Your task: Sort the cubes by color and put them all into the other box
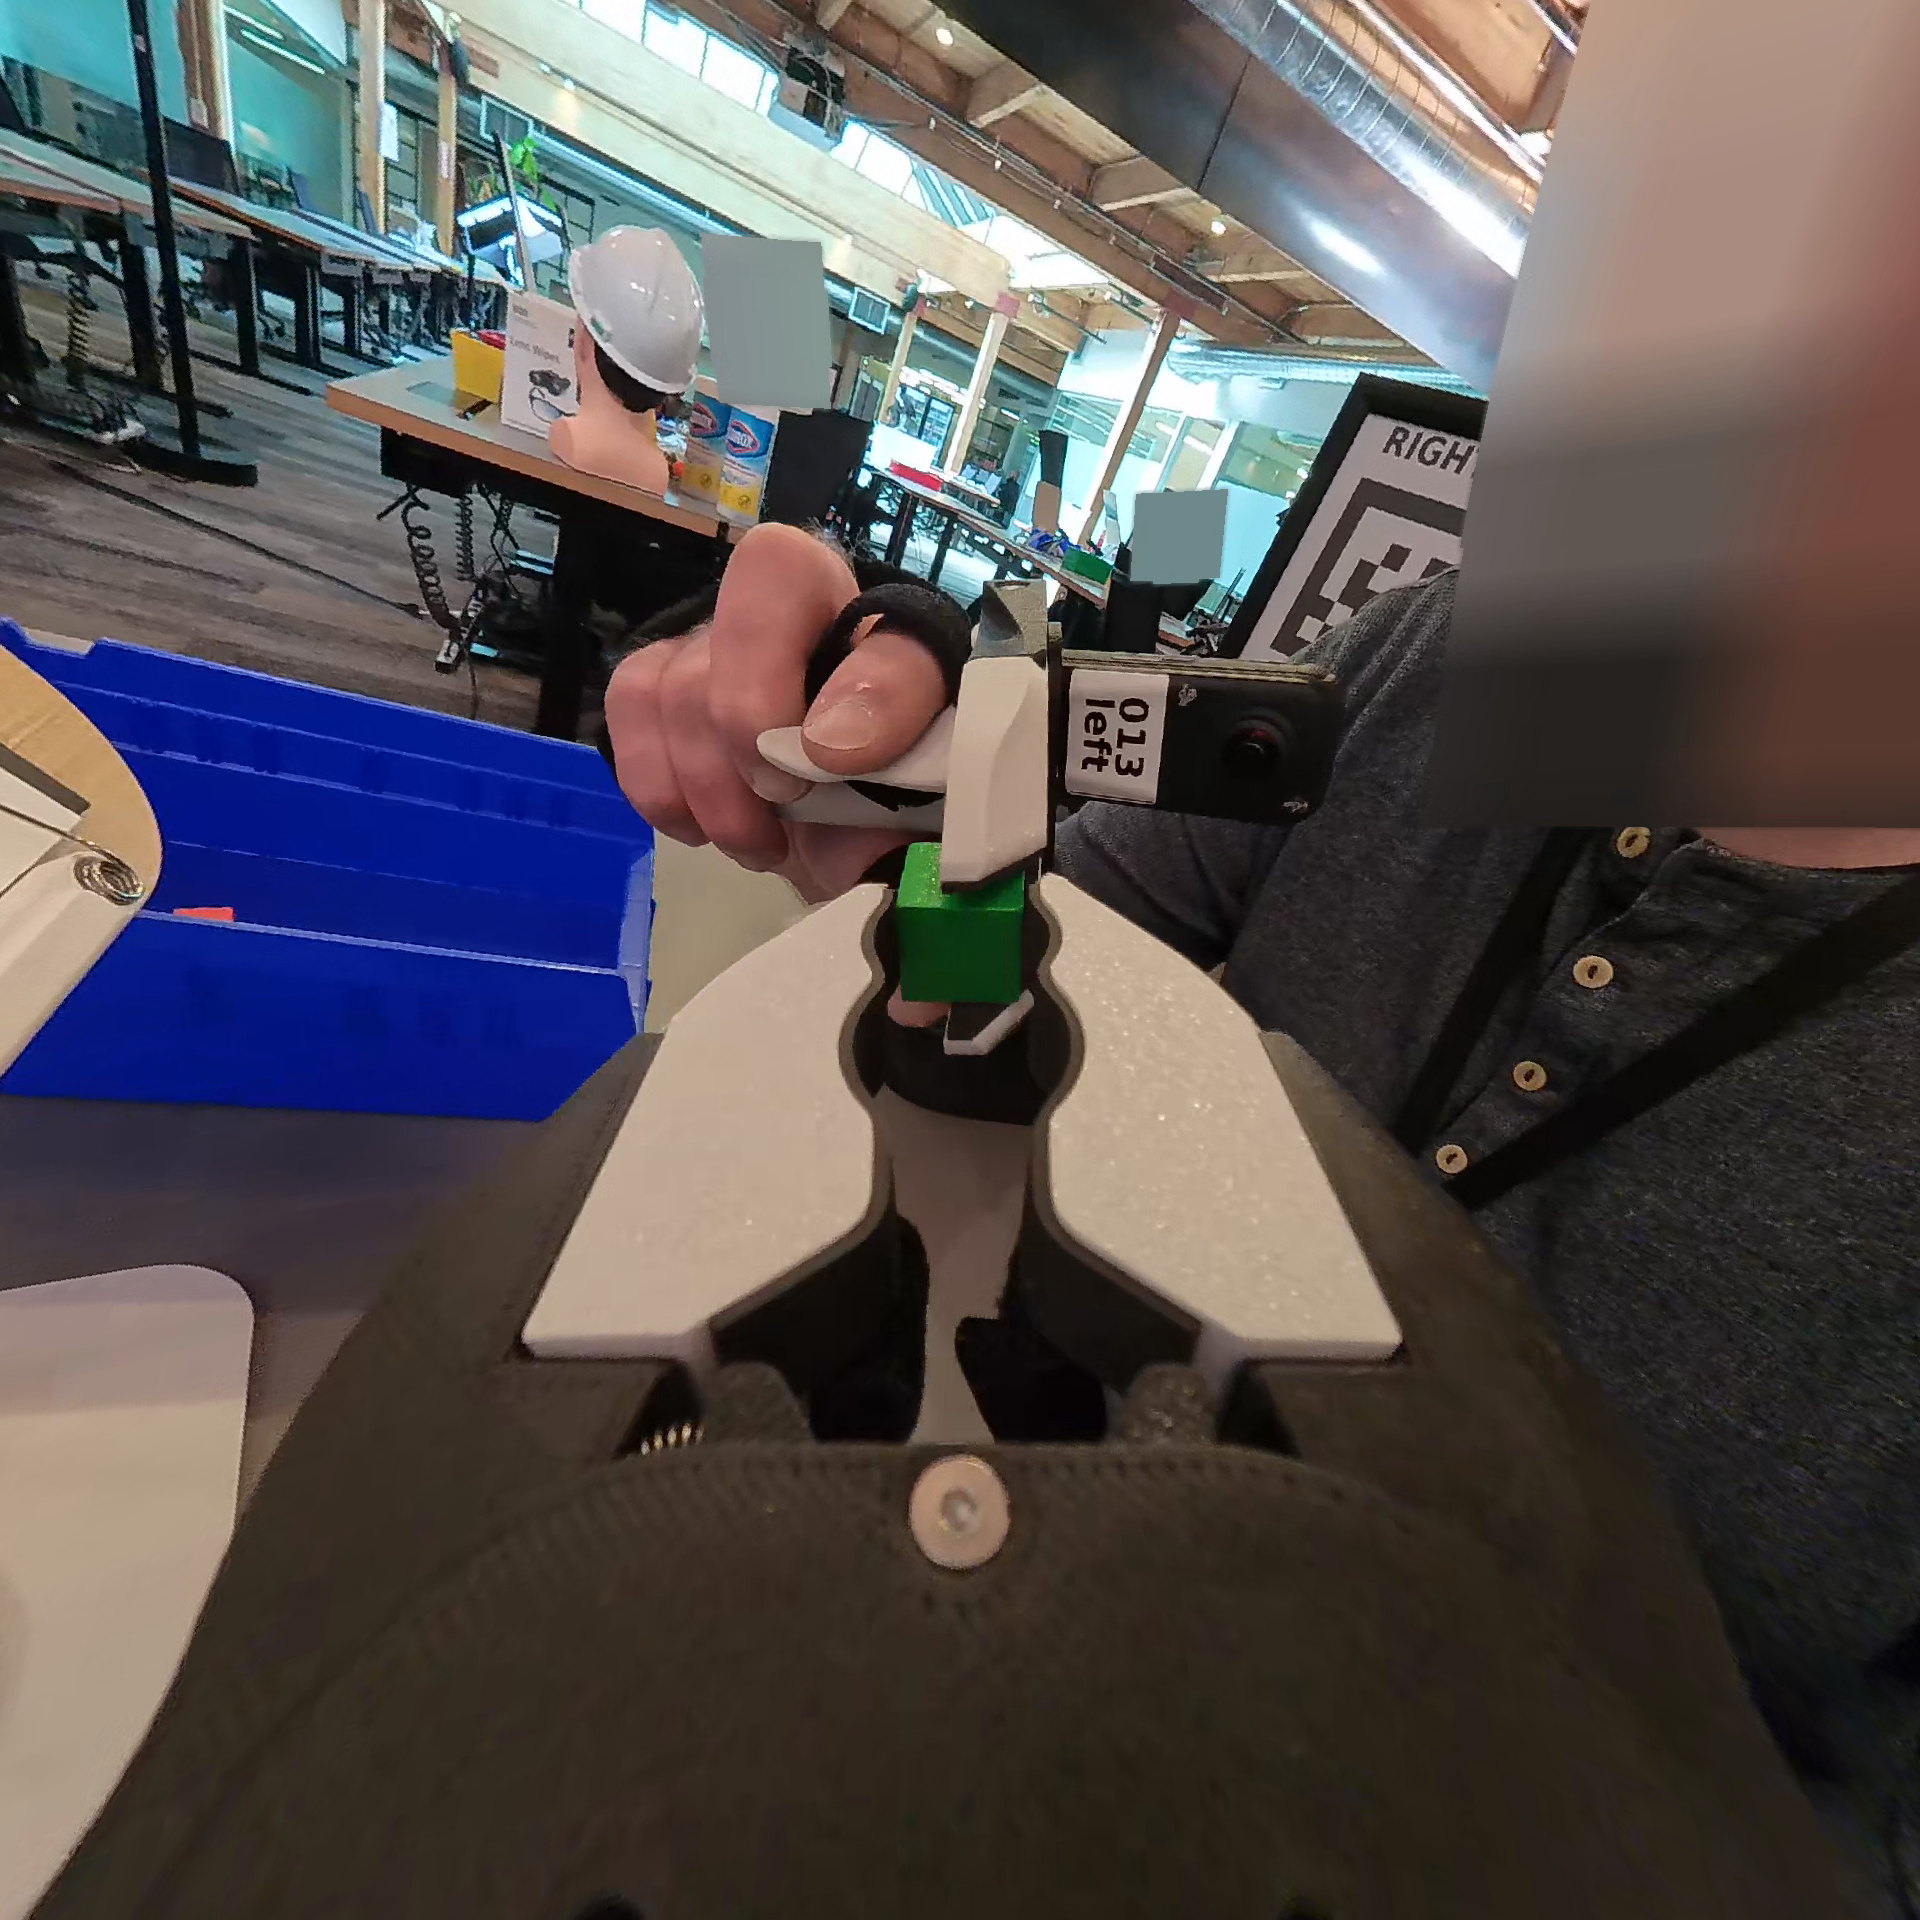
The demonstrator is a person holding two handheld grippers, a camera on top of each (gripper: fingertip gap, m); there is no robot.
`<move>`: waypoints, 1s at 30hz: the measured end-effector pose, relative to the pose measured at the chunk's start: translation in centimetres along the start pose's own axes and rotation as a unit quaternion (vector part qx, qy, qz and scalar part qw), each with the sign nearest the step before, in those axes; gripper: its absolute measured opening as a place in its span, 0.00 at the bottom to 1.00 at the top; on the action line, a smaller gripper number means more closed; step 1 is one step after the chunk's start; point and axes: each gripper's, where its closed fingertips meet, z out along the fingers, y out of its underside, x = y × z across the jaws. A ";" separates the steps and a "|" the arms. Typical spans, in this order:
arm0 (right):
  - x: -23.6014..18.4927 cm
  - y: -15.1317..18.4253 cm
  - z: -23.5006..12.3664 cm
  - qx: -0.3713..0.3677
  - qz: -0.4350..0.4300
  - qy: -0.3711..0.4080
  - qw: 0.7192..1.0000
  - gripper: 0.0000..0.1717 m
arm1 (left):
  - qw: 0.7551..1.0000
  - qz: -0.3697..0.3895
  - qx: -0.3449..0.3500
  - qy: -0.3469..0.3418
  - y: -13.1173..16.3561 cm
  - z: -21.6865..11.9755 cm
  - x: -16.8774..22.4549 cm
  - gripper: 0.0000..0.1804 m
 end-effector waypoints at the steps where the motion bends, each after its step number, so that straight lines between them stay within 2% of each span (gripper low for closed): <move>1: -0.1 0.0 0.0 -0.001 -0.003 -0.002 1.000 0.14 | 1.000 -0.002 -0.001 0.002 0.1 0.0 0.0 0.13; 12: 0.0 -0.3 0.0 0.001 0.007 -0.001 1.000 0.13 | 1.000 -0.005 0.014 0.019 -0.3 0.0 0.4 0.12; 20: 0.9 -0.4 -0.4 0.005 0.018 0.010 1.000 0.13 | 0.998 -0.002 0.051 0.020 -1.6 -1.0 0.6 0.12; 25: 1.9 -0.3 -0.9 0.004 0.028 0.022 0.999 0.13 | 0.998 0.020 0.062 0.003 -2.2 -1.9 0.6 0.00; 30: 4.5 1.3 -2.4 -0.023 0.039 0.054 0.998 0.13 | 0.993 0.081 0.050 -0.071 -3.0 -3.6 0.0 0.00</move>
